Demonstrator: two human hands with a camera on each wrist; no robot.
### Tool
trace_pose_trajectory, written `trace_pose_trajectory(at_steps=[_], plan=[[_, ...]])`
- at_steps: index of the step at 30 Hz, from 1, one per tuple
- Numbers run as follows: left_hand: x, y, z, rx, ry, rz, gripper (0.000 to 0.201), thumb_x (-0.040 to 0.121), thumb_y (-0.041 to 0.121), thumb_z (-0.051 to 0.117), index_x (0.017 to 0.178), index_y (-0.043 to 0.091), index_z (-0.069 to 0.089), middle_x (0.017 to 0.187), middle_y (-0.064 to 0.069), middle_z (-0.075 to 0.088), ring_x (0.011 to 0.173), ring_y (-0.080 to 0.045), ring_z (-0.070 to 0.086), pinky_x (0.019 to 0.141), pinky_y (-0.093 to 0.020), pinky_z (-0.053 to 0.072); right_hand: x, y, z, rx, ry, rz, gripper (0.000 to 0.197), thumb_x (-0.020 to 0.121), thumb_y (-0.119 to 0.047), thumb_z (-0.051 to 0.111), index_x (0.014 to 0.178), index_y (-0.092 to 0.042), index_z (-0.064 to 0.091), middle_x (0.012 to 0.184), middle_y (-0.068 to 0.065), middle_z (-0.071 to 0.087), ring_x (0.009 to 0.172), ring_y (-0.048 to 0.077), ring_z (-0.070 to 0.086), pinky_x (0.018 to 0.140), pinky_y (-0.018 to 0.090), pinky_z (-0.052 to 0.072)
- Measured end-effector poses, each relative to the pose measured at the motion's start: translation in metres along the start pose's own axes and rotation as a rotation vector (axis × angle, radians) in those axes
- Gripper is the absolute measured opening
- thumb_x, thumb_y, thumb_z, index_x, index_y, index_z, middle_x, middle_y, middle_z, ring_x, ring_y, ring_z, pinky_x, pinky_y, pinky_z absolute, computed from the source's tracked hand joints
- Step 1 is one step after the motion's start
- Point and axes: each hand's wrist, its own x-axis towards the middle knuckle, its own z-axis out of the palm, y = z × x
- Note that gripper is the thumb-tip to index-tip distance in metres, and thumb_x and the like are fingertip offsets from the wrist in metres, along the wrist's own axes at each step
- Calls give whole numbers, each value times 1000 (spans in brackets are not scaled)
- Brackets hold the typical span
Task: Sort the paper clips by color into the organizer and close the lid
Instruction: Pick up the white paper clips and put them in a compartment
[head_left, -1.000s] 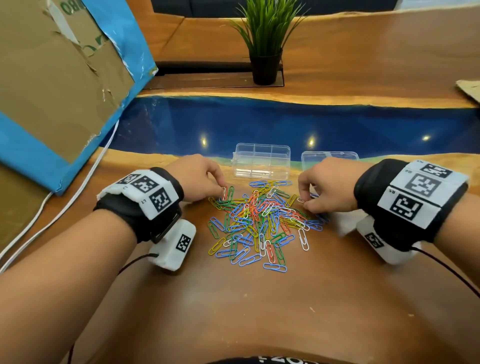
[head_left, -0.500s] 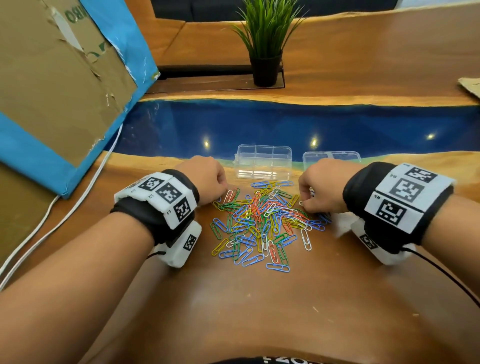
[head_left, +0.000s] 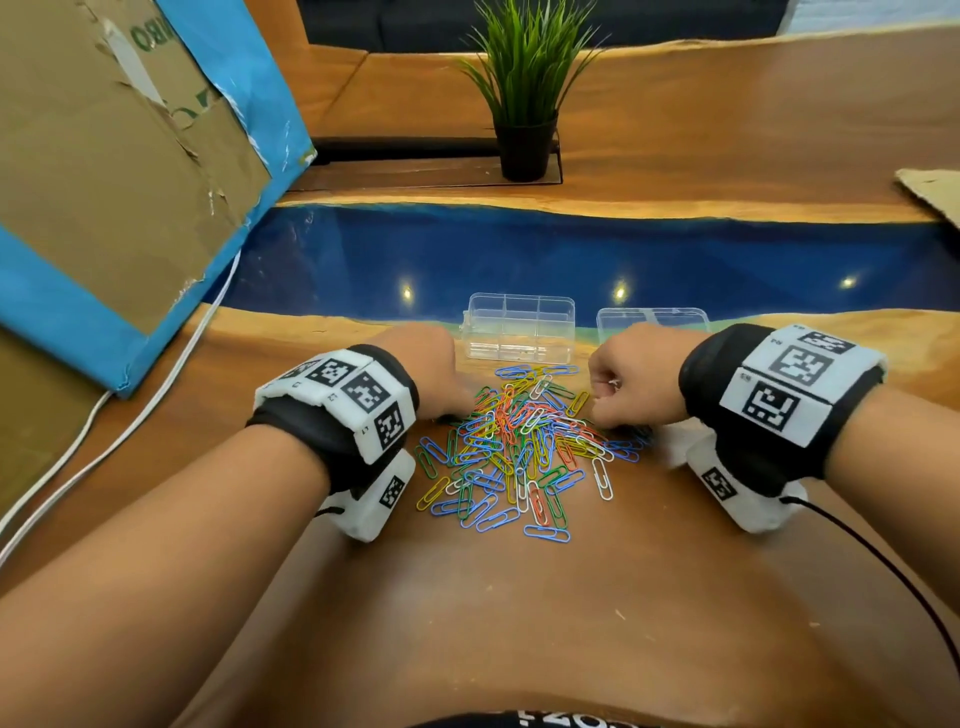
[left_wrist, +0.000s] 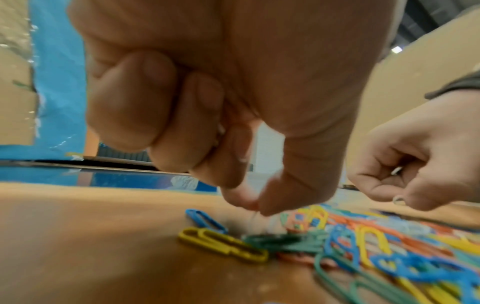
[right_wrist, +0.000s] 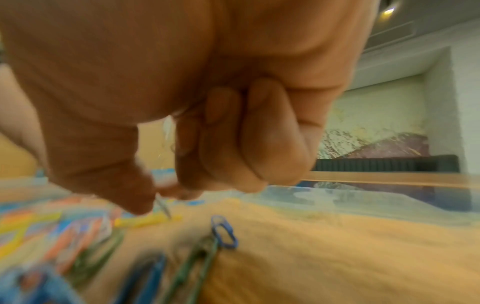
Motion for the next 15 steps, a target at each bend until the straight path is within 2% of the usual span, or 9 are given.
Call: trace_pose_trajectory(at_steps=[2, 4, 5, 7, 8, 10, 11, 13, 15], plan=[[-2, -4, -3, -30, 12, -10, 33, 75, 40, 63, 75, 7, 68, 81, -12, 70, 81, -27, 65, 65, -29, 49, -4, 7, -4, 185, 44, 11, 24, 84, -30, 52, 64, -19, 45, 64, -2, 49, 66, 20, 48, 59, 27, 37], [-6, -8, -9, -89, 21, -23, 27, 77, 38, 61, 67, 13, 61, 72, -5, 64, 76, -24, 59, 60, -27, 42, -11, 11, -6, 642, -4, 44, 23, 84, -19, 46, 63, -14, 38, 57, 2, 42, 50, 19, 38, 49, 23, 29], [-7, -9, -12, -149, 21, -35, 25, 79, 37, 58, 65, 16, 56, 67, -1, 58, 71, -23, 55, 57, -26, 39, -13, 12, -5, 884, -33, 57, 17, 77, -17, 44, 63, -13, 35, 53, 4, 39, 43, 17, 33, 45, 19, 25], [-8, -12, -15, -415, -8, -56, 24, 80, 30, 52, 62, 15, 48, 59, -1, 46, 53, -21, 44, 51, -23, 33, -19, 11, -1, 1157, -52, 64, 9, 67, -18, 41, 65, -15, 33, 47, 3, 35, 34, 13, 29, 40, 12, 23], [-8, -13, -15, -619, -27, -59, 22, 80, 22, 46, 60, 13, 43, 57, -2, 42, 45, -18, 35, 46, -19, 28, -22, 11, 2, 1195, -62, 54, 12, 72, -18, 44, 66, -16, 34, 47, 3, 35, 32, 11, 28, 39, 10, 21], [-8, -12, -13, -952, -38, -59, 26, 81, 3, 34, 56, 12, 33, 55, -2, 37, 38, -11, 19, 40, -12, 19, -25, 9, 8, 1149, -80, 43, 20, 89, -16, 39, 70, -17, 35, 49, 3, 34, 32, 10, 27, 38, 8, 19], [-8, -12, -11, -1038, -33, -48, 31, 80, -3, 30, 54, 13, 30, 53, -2, 34, 37, -8, 16, 39, -10, 16, -28, 7, 10, 1066, -89, 44, 21, 92, -13, 36, 71, -16, 37, 51, 4, 35, 35, 12, 27, 39, 10, 19], [-8, -10, -6, -1130, -23, 0, 33, 77, -6, 30, 52, 15, 27, 49, -1, 30, 35, -6, 15, 39, -9, 15, -35, 1, 10, 744, -85, 31, 18, 91, -15, 38, 75, -13, 45, 58, 6, 41, 45, 19, 35, 42, 19, 26], [-7, -9, -4, -1176, -8, 27, 28, 74, -2, 32, 53, 16, 27, 51, 0, 29, 36, -6, 15, 39, -9, 14, -42, -6, 15, 330, -45, -9, 22, 89, -28, 46, 76, -12, 53, 69, 6, 51, 64, 22, 46, 54, 28, 37]])
